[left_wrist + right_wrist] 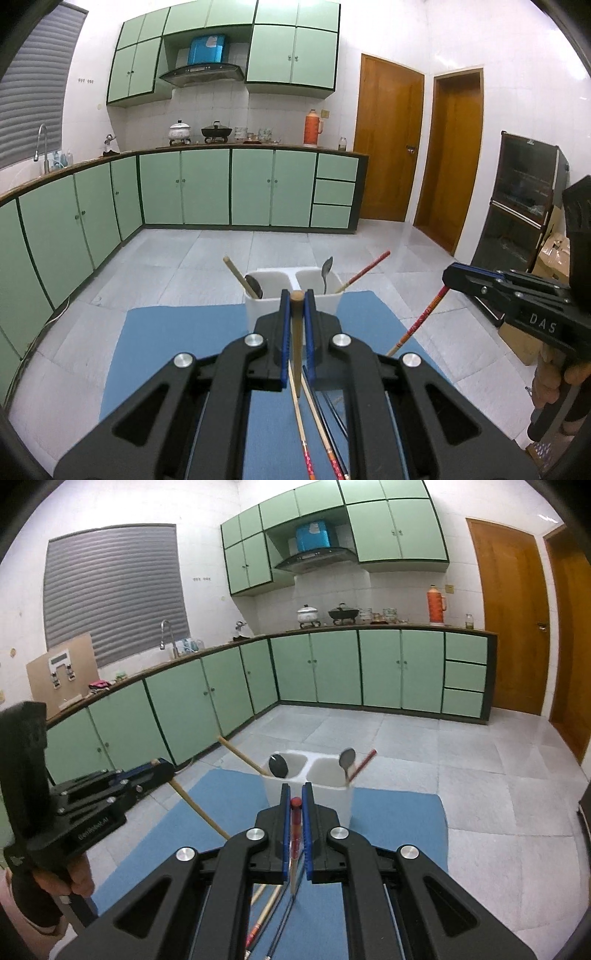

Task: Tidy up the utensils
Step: 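Lift both chopsticks and drop them into the white holder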

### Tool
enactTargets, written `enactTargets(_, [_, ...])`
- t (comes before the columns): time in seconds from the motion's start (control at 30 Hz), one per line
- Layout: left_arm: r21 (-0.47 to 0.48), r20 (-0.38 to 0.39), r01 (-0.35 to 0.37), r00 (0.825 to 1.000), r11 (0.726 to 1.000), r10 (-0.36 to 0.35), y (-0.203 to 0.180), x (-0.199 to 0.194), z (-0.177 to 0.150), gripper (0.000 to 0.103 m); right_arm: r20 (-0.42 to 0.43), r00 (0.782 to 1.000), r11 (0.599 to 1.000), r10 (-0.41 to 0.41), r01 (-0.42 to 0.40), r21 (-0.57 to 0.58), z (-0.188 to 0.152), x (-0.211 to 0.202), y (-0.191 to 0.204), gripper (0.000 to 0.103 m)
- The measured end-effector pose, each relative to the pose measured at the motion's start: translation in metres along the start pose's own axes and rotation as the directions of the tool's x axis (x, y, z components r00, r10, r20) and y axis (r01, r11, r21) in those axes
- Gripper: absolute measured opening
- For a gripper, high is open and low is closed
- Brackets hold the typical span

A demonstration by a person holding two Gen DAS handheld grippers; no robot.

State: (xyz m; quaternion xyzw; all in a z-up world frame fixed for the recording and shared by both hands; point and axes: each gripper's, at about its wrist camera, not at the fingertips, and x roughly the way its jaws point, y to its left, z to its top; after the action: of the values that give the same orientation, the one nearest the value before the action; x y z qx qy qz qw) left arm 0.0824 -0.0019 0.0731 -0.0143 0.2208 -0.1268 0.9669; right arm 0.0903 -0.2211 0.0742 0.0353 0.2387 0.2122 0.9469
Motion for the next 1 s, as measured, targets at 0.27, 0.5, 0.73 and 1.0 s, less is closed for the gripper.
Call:
enactTargets(0.27, [-0.001,0.052,0.008,0.999,1.000,-0.008,0.001,-0.008,0.023,0.006,0.026,0.999,0.999,0.046,-0.046,-0.016,0.030,0.001,-0.003,0.006])
enactTargets(0.5, [0.018,0.140,0.013,0.990,1.000,-0.015,-0.003,-0.015,0.057,0.006,0.102,0.990,0.995,0.102,-0.101,-0.018,0.076,-0.009,-0.009,0.006])
enactTargets(0.73, [0.049,0.215,-0.007,0.977,0.999,-0.004,-0.015,0.003,0.094,0.006,0.174,0.983,0.998,0.053,-0.049,-0.025,0.128,-0.001,-0.020,0.006])
enactTargets(1.0, [0.084,0.196,-0.063,0.980,0.994,0.045,-0.019,0.061,0.101,0.006,0.145,0.989,0.999,-0.035,0.039,-0.023,0.138,0.052,-0.035,0.006])
